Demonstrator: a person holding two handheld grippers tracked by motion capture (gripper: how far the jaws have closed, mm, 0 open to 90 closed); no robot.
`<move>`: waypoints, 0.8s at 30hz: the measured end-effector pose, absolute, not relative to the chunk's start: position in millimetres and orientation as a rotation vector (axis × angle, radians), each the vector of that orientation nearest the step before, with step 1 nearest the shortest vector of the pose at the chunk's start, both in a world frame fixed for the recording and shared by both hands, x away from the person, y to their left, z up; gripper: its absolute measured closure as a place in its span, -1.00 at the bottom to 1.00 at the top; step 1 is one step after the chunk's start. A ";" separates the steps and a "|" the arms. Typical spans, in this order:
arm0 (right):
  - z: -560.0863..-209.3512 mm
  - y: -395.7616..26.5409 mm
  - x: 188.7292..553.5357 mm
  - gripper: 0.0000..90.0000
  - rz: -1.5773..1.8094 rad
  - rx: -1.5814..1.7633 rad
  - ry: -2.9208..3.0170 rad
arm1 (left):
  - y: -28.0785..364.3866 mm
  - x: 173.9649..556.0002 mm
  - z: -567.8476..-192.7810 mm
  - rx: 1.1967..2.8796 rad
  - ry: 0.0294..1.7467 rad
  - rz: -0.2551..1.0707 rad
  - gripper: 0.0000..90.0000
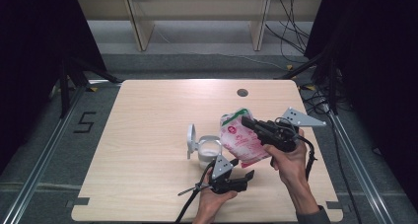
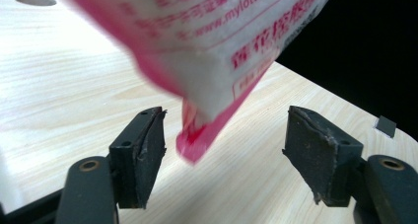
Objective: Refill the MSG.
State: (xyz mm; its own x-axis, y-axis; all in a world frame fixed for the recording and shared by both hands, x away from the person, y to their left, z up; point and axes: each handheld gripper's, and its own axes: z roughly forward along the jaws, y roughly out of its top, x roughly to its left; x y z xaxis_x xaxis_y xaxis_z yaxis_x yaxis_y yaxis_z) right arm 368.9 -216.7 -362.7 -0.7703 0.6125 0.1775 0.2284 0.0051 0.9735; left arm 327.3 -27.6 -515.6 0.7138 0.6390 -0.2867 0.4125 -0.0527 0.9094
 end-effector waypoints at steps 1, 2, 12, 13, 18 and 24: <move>-363.1 -217.6 369.4 1.00 1.834 0.873 2.001 | -26.4 326.8 -515.7 1.681 0.842 0.222 -0.31; -362.9 -219.4 368.1 1.00 1.809 0.895 2.007 | -25.9 324.9 -515.2 1.680 0.836 0.209 -0.33; -381.6 -226.8 376.9 1.00 1.782 0.947 2.001 | -19.1 307.1 -507.5 1.750 0.747 0.204 -0.35; -385.6 -229.1 378.7 1.00 1.760 0.956 2.013 | -17.4 302.6 -505.3 1.747 0.730 0.198 -0.35; -392.3 -236.4 377.7 1.00 1.763 0.984 2.003 | -8.8 296.4 -502.2 1.709 0.720 0.202 -0.36; -393.1 -255.4 370.3 1.00 1.759 1.020 1.985 | -0.2 290.6 -504.8 1.708 0.711 0.199 -0.36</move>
State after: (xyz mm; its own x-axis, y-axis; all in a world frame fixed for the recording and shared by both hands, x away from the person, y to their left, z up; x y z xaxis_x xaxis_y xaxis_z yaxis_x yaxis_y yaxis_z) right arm 370.3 -255.4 -393.1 -0.7034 0.6733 0.2278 0.3072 -0.0010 0.9516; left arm 290.6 -0.2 -504.8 0.7974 0.5535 -0.2404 0.3491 -0.0982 0.9319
